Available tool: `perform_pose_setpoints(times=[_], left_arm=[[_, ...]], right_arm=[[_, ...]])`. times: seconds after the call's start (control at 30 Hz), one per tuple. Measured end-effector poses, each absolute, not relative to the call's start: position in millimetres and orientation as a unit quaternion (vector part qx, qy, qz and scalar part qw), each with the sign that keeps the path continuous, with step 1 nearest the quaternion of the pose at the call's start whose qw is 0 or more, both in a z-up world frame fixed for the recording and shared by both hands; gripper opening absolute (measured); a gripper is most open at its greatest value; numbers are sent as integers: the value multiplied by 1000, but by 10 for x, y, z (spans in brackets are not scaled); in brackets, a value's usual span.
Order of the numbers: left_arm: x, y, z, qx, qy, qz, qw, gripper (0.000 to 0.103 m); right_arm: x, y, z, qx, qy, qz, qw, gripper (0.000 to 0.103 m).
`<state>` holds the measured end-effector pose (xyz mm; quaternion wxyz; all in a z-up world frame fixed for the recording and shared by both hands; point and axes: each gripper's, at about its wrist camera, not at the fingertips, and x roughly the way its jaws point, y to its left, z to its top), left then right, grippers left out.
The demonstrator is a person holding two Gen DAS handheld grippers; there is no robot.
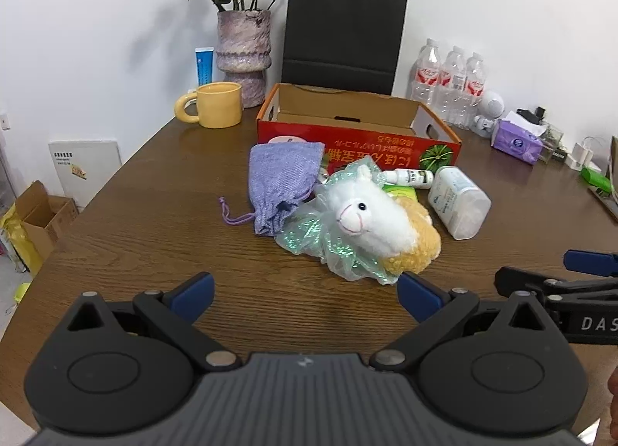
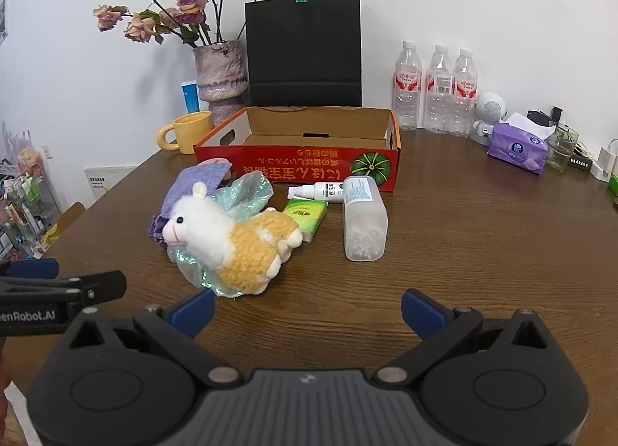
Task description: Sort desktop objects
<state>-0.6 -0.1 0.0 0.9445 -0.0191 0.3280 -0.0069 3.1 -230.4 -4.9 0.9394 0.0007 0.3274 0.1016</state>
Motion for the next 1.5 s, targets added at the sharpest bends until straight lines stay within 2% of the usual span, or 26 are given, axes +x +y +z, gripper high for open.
perform_pose_setpoints(times=[1.5], left_arm=[[-159, -17, -30, -38, 310, -21, 950, 103]], right_arm=[[-134, -2320, -48, 4, 317, 100, 943, 103]])
